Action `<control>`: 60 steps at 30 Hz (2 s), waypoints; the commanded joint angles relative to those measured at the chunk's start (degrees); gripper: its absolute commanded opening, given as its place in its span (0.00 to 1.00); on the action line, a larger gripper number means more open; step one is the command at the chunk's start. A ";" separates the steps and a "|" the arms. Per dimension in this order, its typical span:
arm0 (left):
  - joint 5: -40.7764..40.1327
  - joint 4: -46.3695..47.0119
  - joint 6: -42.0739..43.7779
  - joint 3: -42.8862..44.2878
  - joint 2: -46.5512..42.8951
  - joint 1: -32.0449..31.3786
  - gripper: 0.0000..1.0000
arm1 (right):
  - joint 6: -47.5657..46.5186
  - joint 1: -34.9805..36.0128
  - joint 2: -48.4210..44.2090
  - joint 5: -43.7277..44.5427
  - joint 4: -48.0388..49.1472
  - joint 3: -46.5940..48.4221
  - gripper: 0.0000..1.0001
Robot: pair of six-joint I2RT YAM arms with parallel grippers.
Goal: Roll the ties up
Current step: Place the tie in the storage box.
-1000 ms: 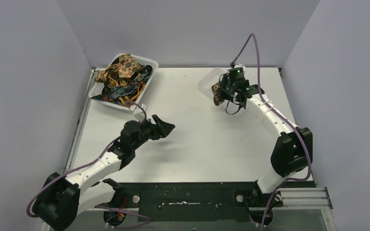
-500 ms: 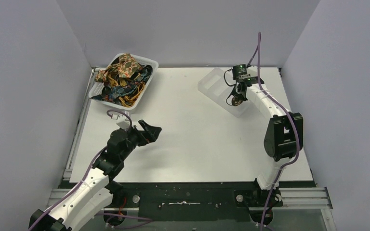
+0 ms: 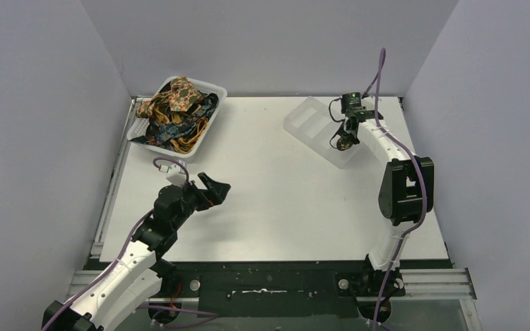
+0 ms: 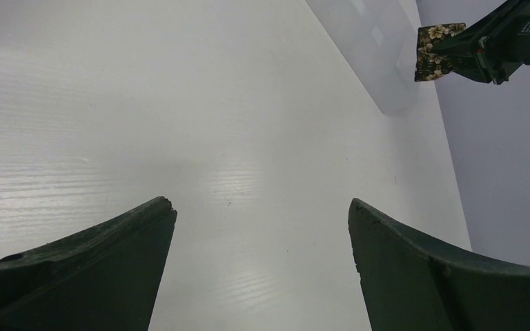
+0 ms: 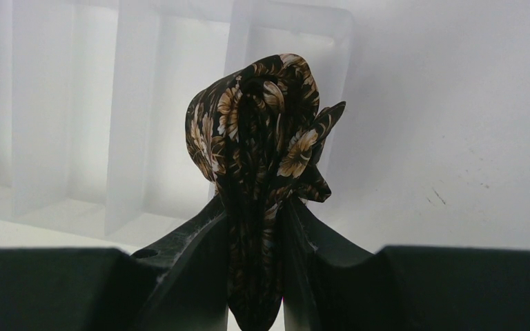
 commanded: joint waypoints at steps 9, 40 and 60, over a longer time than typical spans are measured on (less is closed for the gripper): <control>1.39 0.49 0.08 1.36 1.08 0.96 0.95 | 4.98 -1.03 4.27 2.66 1.97 0.76 0.00; 1.39 0.75 -1.85 -0.48 0.11 1.80 0.95 | 2.39 -0.78 8.58 5.86 -0.55 3.67 0.41; 3.67 2.13 -2.22 -1.26 0.71 2.35 0.95 | 1.72 1.53 7.66 8.72 -6.13 8.32 0.71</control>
